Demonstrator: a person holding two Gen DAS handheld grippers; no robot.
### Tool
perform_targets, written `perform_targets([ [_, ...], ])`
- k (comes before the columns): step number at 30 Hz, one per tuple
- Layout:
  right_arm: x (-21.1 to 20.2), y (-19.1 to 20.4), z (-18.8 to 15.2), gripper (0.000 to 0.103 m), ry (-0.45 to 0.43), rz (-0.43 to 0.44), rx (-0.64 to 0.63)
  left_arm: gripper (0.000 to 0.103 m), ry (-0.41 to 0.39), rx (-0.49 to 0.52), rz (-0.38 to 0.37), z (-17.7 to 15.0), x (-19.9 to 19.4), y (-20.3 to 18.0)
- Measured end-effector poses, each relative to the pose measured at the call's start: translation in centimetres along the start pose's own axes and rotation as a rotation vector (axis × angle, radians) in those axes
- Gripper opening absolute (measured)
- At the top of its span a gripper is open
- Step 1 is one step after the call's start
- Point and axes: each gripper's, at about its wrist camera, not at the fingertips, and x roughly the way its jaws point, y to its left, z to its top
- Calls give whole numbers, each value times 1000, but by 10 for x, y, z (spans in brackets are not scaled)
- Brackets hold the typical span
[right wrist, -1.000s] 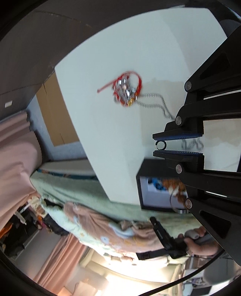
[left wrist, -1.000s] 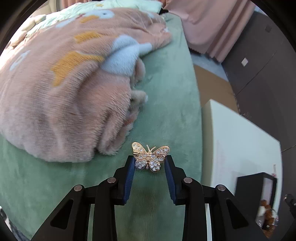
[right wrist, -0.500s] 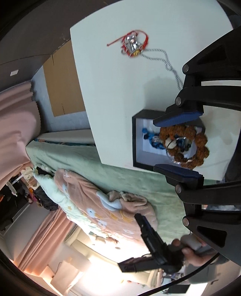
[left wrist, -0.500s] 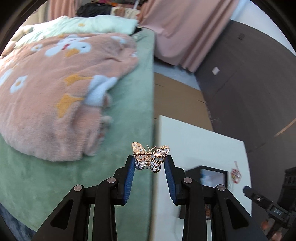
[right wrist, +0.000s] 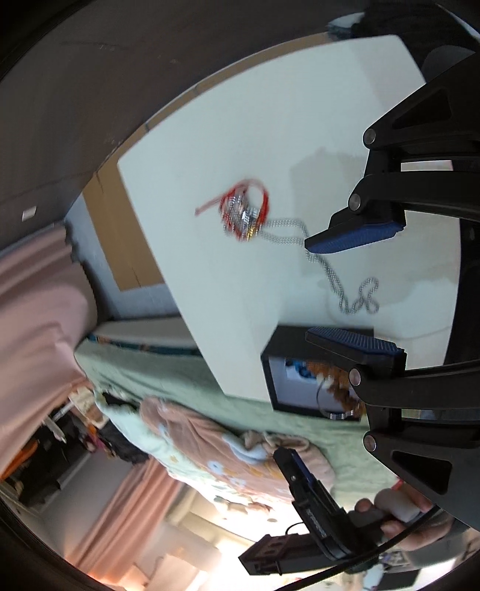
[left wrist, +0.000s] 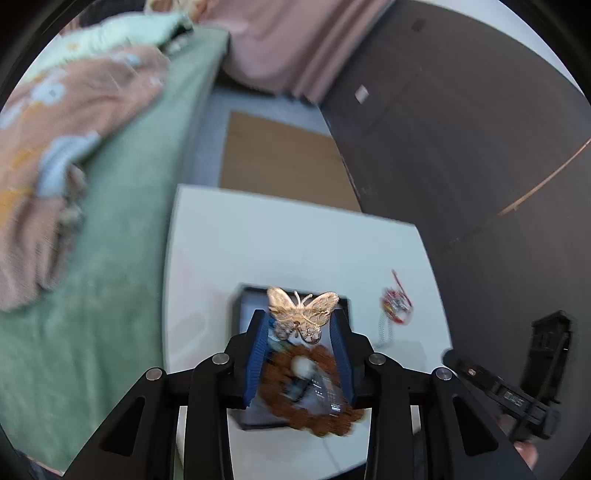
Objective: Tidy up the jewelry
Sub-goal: 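Lower the butterfly pendant into the black box and open the left tool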
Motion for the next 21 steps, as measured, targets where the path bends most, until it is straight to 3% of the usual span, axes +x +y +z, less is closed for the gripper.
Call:
perform_targets([
  [6, -3, -36, 2, 42, -13, -43, 71, 43, 17, 14, 7, -3, 14, -19],
  [13, 4, -67, 18, 42, -29, -79, 130, 44, 31, 15, 20, -5, 19, -26],
  [21, 41, -62, 47, 42, 1, -162, 91, 44, 8, -11, 61, -1, 3, -10],
])
